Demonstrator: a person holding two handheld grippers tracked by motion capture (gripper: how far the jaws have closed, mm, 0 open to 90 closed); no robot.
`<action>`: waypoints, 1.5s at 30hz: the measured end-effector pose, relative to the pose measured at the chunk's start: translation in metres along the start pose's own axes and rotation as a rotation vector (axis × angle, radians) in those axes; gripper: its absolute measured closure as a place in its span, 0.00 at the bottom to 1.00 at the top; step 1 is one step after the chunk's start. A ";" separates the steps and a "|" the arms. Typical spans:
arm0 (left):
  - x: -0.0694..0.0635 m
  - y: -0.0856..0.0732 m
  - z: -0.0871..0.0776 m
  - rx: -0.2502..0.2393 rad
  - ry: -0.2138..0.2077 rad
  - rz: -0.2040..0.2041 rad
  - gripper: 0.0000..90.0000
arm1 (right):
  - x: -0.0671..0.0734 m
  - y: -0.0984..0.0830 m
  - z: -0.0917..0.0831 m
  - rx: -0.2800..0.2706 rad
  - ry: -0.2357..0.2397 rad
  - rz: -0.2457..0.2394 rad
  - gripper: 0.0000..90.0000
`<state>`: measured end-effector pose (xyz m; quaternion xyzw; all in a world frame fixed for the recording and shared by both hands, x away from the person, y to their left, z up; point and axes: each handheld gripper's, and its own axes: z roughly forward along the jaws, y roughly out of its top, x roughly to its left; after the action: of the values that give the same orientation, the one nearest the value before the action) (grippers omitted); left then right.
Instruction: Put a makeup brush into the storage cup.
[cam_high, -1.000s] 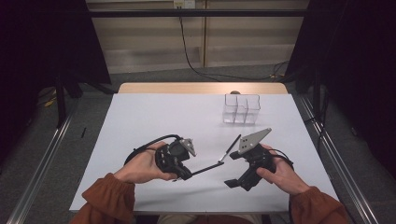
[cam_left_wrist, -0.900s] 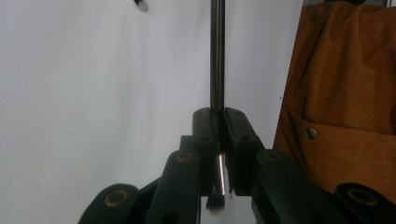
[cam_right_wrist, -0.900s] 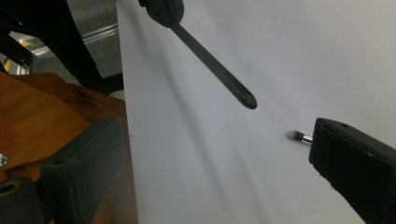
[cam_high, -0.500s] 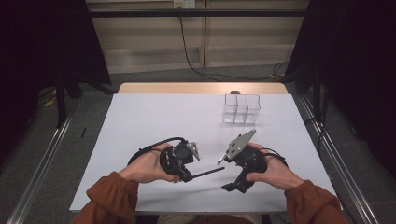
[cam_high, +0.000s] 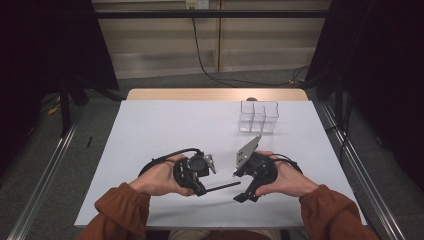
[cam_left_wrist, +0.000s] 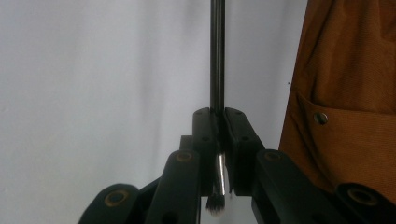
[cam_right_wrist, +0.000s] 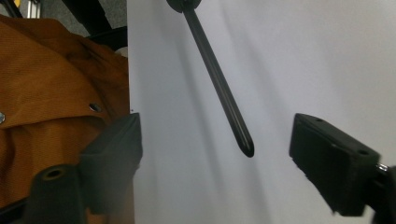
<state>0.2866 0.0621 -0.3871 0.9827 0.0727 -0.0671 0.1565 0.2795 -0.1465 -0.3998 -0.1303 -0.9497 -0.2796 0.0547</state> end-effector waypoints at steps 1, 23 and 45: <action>0.000 0.000 0.000 0.001 -0.014 0.004 0.93 | -0.001 0.001 0.001 0.001 0.006 -0.005 0.25; -0.002 0.003 0.004 -0.010 0.002 0.025 0.93 | -0.004 0.015 0.009 0.156 0.008 -0.046 0.52; -0.004 0.004 0.011 0.006 0.007 0.042 0.93 | -0.005 0.017 0.017 0.190 0.038 -0.070 0.82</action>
<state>0.2819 0.0541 -0.3960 0.9847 0.0526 -0.0605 0.1545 0.2887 -0.1244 -0.4062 -0.0860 -0.9747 -0.1923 0.0749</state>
